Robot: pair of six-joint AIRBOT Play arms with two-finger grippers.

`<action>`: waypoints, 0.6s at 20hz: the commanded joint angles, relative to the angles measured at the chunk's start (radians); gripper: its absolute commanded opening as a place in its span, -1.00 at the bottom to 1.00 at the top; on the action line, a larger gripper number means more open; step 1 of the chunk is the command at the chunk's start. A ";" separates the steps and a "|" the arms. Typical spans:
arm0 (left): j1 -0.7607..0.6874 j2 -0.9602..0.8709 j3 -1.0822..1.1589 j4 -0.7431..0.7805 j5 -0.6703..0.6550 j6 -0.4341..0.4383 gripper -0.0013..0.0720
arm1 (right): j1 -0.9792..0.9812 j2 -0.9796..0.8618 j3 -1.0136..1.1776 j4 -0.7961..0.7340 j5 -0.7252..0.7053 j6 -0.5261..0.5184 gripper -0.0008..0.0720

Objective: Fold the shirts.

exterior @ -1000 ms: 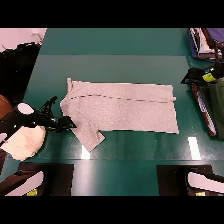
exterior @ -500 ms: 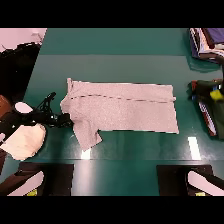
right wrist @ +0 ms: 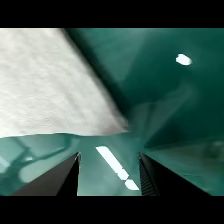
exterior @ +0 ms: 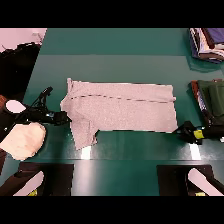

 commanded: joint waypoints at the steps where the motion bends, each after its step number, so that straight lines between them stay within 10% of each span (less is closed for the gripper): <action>1: 0.001 0.004 0.002 0.006 -0.010 -0.002 -0.90 | 0.039 -0.051 -0.045 0.098 -0.148 -0.028 0.20; 5: 0.001 0.007 0.002 0.067 -0.029 -0.021 -0.90 | 0.127 -0.103 0.036 0.094 -0.163 -0.028 -0.13; 8: 0.001 0.013 0.027 0.138 -0.080 -0.047 -0.90 | 0.174 -0.117 0.079 0.085 -0.160 -0.030 -0.85; 12: 0.001 0.040 0.068 0.166 -0.168 -0.051 -0.90 | 0.228 -0.043 0.130 -0.043 -0.099 -0.020 -0.94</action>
